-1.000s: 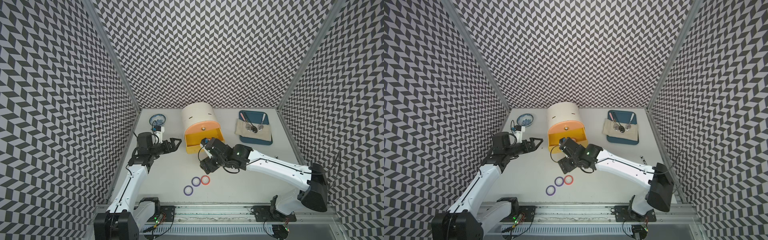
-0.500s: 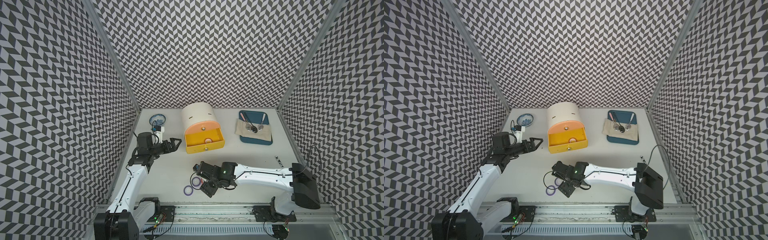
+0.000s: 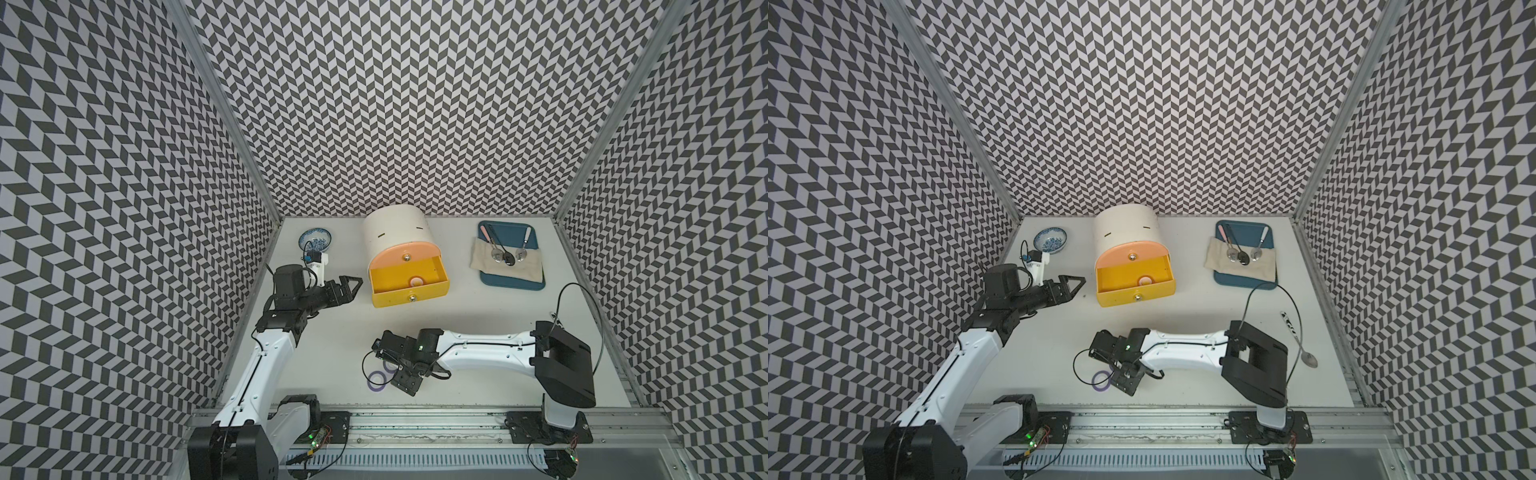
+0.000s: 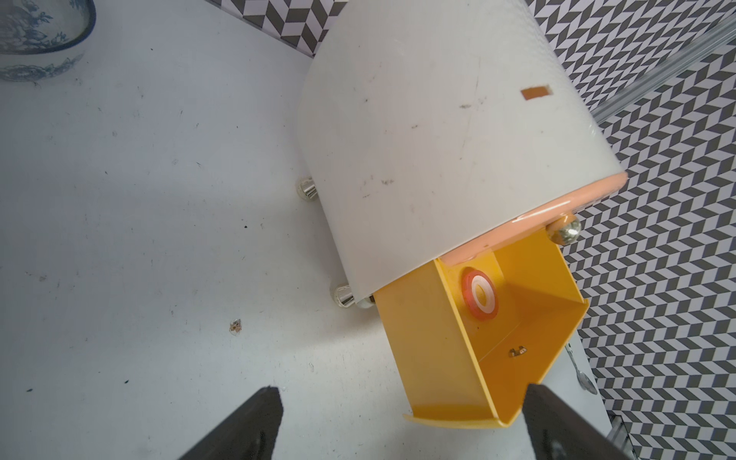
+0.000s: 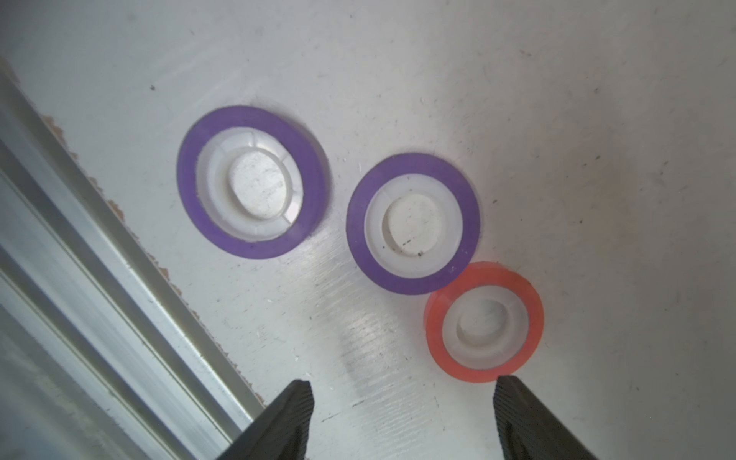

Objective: Place the transparent tape into the drawer according to color
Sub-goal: Pick up the tape at the center of the board.

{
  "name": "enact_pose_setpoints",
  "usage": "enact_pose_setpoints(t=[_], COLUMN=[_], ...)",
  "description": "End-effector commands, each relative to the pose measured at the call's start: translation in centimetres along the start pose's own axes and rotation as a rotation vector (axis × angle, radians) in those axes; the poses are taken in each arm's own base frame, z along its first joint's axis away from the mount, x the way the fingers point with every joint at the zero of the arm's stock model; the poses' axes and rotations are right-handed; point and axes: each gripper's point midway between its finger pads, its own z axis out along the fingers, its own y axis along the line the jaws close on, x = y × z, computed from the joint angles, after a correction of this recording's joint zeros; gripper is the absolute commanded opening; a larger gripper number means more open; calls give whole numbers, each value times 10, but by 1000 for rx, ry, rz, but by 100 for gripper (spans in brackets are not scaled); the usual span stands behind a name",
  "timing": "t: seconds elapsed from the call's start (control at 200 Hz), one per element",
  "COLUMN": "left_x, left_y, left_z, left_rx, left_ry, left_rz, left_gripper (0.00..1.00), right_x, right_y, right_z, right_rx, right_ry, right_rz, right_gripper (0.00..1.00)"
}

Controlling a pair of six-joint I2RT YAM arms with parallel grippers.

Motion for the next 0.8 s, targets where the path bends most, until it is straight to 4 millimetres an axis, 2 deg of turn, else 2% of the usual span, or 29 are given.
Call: enact_pose_setpoints(t=[0.0,0.22,0.481,0.791], left_x=[-1,0,0,0], left_y=[1,1,2,4], left_z=[-3,-3,-3,-2], left_rx=[-6,-6,-6,-8], left_ry=[-12,-10,-10,-9], left_rz=[13,11,9,6], left_gripper=[100,100,100,100], right_x=[-15,-15,-13,-3], right_y=[0,-4,-13,-4], right_z=[3,16,22,28], right_rx=[16,12,7,-50], right_ry=[-34,-6,10,50], right_rz=[-29,-28,-14,-31], right_gripper=[76,75,76,75])
